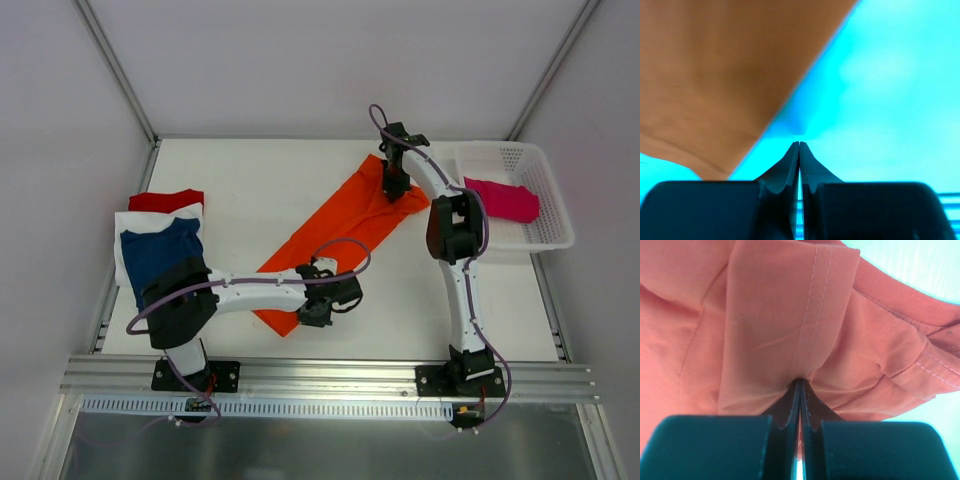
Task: Fold and stack the t-shirts
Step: Fold the tshirt
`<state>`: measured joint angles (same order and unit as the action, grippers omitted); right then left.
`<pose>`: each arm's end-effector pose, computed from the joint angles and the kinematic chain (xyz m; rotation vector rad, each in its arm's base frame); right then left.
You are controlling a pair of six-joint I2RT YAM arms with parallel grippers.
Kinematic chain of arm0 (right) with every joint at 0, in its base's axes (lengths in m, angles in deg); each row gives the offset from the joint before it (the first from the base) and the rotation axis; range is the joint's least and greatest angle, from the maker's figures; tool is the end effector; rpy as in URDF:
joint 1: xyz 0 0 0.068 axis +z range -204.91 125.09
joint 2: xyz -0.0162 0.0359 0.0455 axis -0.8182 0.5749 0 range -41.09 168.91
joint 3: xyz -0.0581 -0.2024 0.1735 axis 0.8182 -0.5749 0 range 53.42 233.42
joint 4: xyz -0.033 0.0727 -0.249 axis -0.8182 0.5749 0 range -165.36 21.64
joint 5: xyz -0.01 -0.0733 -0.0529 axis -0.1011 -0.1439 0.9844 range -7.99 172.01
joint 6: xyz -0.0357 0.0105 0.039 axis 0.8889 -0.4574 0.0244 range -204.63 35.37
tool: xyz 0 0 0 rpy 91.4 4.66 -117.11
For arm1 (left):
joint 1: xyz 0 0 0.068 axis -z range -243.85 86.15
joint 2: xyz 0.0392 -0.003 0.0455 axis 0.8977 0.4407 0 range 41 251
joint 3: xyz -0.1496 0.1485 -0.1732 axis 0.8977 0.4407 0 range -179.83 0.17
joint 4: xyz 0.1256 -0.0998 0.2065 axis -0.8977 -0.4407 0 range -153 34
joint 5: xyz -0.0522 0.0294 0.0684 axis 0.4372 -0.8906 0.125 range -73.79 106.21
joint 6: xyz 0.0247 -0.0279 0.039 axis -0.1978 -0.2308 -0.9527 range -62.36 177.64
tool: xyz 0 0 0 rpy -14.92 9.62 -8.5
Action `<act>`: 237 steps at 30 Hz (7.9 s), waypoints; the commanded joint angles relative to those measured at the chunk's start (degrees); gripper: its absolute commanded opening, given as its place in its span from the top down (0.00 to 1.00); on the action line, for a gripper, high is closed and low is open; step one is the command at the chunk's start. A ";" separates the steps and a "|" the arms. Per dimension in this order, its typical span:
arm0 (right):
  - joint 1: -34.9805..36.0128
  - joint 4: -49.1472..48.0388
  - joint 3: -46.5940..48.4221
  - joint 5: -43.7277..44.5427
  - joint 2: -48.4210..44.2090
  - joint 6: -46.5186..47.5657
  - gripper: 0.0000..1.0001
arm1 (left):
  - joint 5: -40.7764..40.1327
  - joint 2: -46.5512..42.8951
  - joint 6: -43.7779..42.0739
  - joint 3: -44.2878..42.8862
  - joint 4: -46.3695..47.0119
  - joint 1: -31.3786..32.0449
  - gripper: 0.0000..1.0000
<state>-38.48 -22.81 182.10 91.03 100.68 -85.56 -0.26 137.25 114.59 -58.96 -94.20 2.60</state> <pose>0.5049 0.1430 0.1804 -0.3180 2.6775 -0.1223 0.1320 -0.2781 0.1712 0.1777 2.7607 -0.1241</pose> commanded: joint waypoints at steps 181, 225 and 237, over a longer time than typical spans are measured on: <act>0.71 -8.61 4.82 -16.92 6.23 -2.06 1.00 | 7.68 3.86 -1.66 -3.17 10.86 4.82 1.00; 3.78 -21.53 -14.52 -17.72 -20.32 1.10 0.44 | -14.48 -28.39 -19.51 11.32 15.60 -12.04 0.01; 6.43 -21.17 -18.46 -12.80 -15.03 -2.50 0.46 | -13.50 -34.90 -20.39 16.94 15.61 -14.51 0.01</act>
<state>-31.73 -42.87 164.99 75.69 89.45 -86.70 -14.40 103.96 95.29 -43.16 -79.77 -11.10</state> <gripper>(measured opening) 0.545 0.990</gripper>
